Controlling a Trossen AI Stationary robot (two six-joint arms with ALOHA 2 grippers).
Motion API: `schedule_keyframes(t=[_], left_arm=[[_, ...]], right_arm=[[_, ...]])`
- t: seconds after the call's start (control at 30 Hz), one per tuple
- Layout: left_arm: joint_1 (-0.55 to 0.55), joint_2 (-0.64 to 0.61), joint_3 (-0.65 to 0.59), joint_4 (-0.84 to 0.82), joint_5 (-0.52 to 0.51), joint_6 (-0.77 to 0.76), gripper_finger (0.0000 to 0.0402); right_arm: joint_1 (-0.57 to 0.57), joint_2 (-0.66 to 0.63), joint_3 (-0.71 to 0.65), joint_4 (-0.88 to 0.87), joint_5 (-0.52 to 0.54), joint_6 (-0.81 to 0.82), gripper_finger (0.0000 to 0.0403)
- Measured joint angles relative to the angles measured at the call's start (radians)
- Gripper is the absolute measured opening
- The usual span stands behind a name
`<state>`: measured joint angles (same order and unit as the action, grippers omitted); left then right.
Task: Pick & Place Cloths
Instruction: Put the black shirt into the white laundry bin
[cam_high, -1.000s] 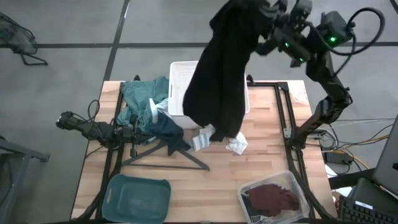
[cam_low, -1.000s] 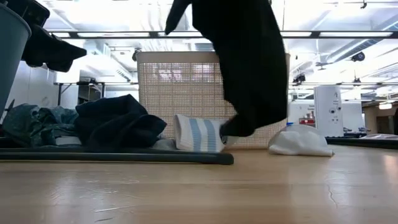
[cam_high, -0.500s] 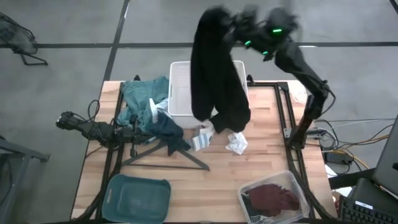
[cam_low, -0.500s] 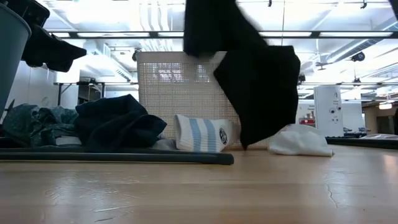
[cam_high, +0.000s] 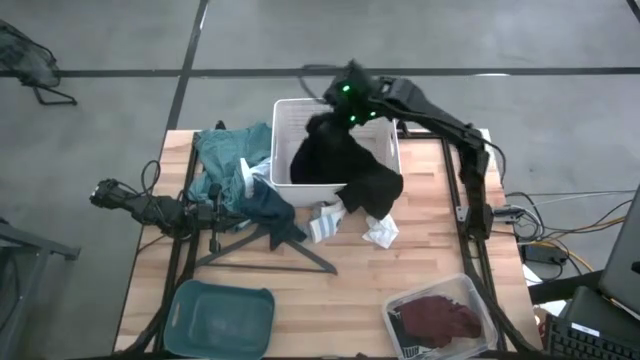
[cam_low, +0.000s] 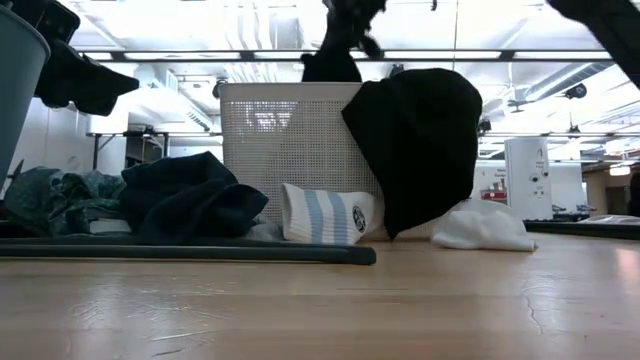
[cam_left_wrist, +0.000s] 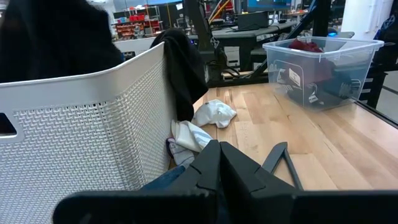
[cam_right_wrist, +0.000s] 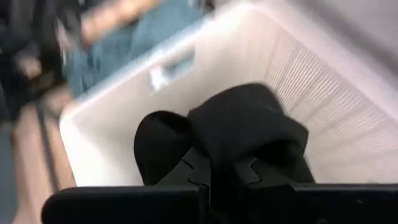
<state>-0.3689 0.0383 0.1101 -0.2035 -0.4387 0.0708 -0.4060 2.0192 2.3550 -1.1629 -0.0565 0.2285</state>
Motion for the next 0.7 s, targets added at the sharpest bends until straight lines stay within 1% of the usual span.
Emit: schedule_keyframes(t=[0.1, 0.17, 0.27, 0.33, 0.47, 0.6, 0.7], left_arm=[[-0.001, 0.000, 0.000, 0.000, 0.000, 0.000, 0.0012], [-0.001, 0.000, 0.000, 0.000, 0.000, 0.000, 0.0012], [0.000, 0.000, 0.000, 0.000, 0.000, 0.000, 0.0012], [0.000, 0.000, 0.000, 0.000, 0.000, 0.000, 0.0012], [0.000, 0.000, 0.000, 0.000, 0.000, 0.000, 0.0012], [0.000, 0.000, 0.000, 0.000, 0.000, 0.000, 0.0012], [0.000, 0.000, 0.000, 0.000, 0.000, 0.000, 0.0012]], right_arm=[[0.001, 0.061, 0.000, -0.098, -0.071, 0.006, 0.0009], [0.003, 0.099, 0.000, -0.151, -0.083, 0.022, 0.0015], [0.005, 0.149, 0.000, -0.209, -0.086, 0.031, 0.0041], [0.006, 0.170, -0.001, -0.230, -0.086, 0.019, 0.0066], [0.007, 0.170, -0.001, -0.226, -0.086, 0.016, 0.0127], [0.008, 0.138, -0.001, -0.222, -0.083, 0.000, 0.0190], [0.013, 0.089, -0.001, -0.221, -0.079, -0.016, 0.0229]])
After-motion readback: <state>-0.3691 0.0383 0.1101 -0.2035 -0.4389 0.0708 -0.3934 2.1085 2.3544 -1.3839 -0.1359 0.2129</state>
